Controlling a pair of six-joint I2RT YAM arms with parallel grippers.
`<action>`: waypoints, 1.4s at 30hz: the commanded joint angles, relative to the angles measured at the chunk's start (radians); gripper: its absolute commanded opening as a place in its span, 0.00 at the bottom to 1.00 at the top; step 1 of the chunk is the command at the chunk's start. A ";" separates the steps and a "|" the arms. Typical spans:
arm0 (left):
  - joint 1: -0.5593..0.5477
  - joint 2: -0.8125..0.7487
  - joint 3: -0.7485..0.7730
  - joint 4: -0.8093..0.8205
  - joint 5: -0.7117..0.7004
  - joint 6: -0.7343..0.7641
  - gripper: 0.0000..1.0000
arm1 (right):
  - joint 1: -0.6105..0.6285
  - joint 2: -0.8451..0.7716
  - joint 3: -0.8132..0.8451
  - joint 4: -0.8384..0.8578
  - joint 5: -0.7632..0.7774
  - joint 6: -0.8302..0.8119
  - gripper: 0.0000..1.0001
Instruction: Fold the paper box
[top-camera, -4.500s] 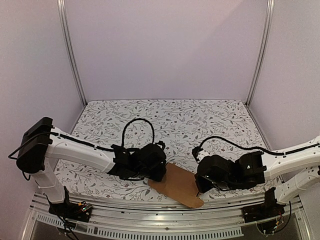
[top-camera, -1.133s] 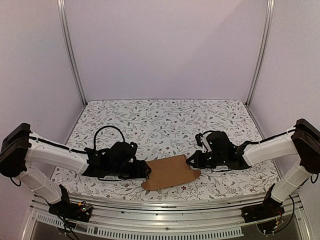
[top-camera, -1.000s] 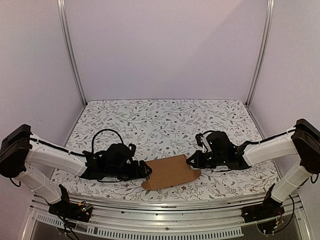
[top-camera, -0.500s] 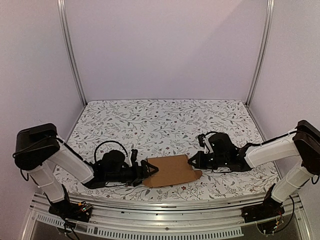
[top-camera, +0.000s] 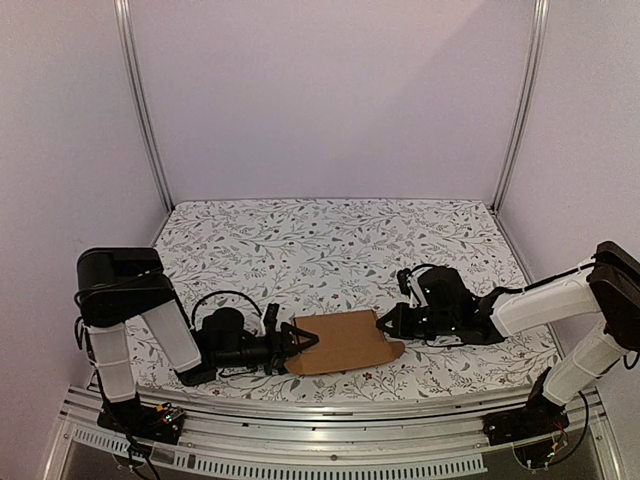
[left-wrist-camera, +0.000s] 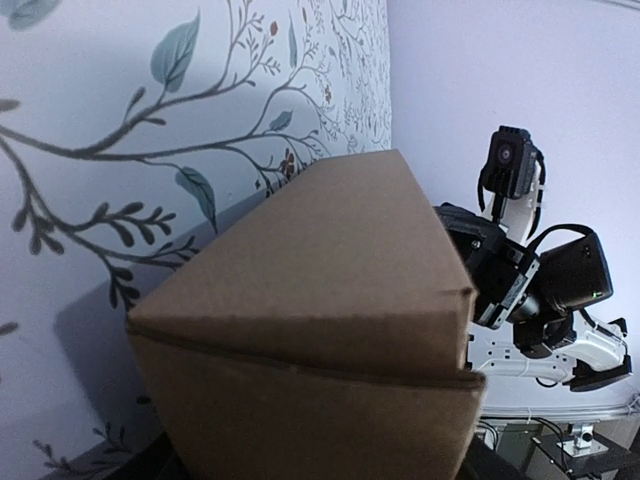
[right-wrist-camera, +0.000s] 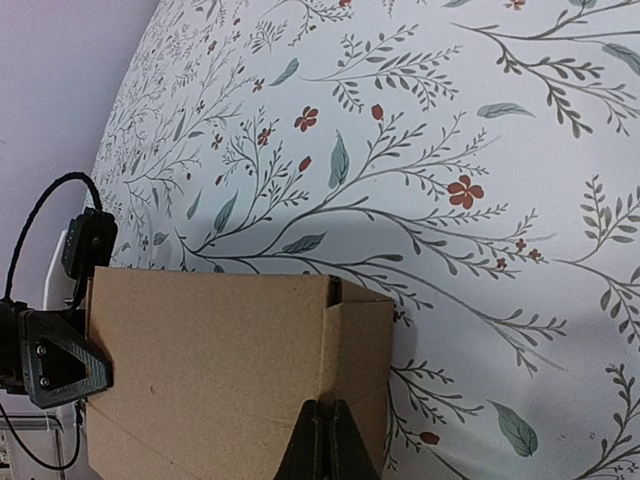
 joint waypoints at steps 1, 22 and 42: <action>0.043 0.011 -0.012 0.021 0.046 0.006 0.60 | -0.001 0.028 -0.050 -0.176 0.016 -0.007 0.00; 0.078 -0.266 0.045 -0.422 0.104 0.217 0.39 | -0.002 -0.002 0.015 -0.203 -0.008 -0.048 0.15; 0.073 -0.670 0.114 -0.957 -0.034 0.432 0.38 | 0.002 -0.258 0.207 -0.399 -0.066 -0.476 0.54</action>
